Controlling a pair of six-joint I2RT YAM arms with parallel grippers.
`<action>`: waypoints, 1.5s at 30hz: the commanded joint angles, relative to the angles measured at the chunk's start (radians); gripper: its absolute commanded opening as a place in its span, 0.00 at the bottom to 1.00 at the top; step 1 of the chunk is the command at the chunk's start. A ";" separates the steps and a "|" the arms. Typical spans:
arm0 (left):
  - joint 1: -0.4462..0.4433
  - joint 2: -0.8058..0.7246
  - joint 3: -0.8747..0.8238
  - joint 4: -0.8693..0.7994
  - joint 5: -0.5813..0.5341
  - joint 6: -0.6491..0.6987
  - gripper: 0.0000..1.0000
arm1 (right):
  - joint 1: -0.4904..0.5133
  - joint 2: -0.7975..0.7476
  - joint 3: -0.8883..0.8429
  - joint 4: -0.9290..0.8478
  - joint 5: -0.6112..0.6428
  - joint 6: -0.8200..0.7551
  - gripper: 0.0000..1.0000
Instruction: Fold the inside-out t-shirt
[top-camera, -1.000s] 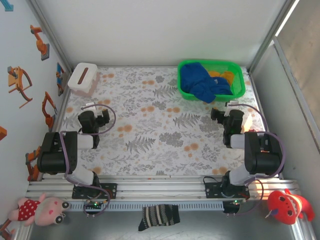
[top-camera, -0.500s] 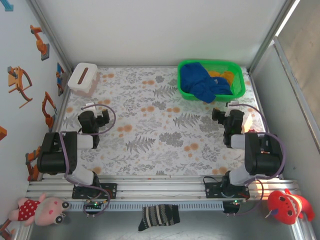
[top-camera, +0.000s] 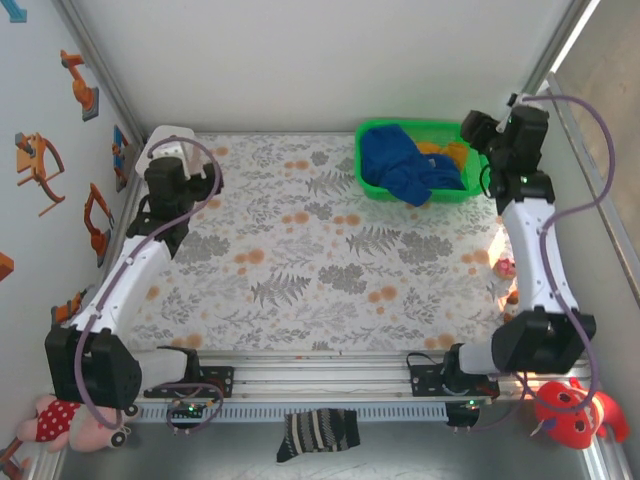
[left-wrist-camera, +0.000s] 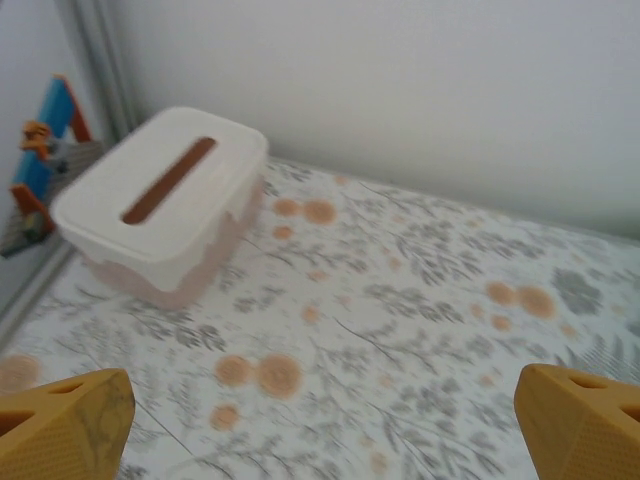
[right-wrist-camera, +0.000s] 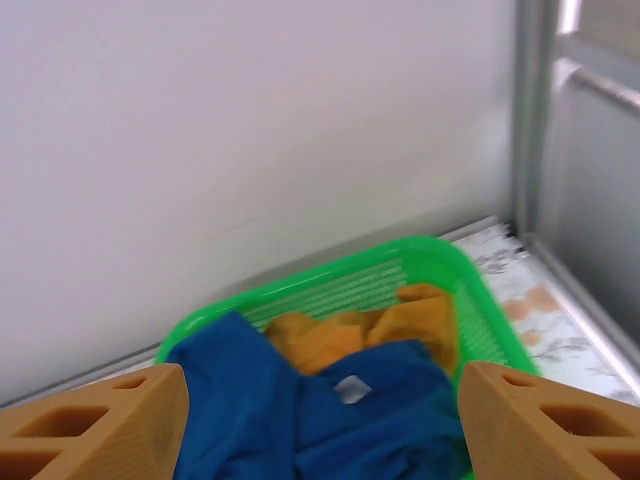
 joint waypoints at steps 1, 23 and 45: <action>-0.076 0.005 0.008 -0.192 -0.005 -0.090 0.97 | 0.012 0.233 0.147 -0.274 -0.203 0.057 0.70; -0.292 0.231 0.140 -0.262 0.002 -0.141 0.97 | 0.169 0.749 0.667 -0.391 -0.284 0.084 0.00; -0.222 0.012 0.155 -0.348 -0.212 -0.266 0.97 | 0.483 0.140 0.305 -0.011 -0.423 0.354 0.00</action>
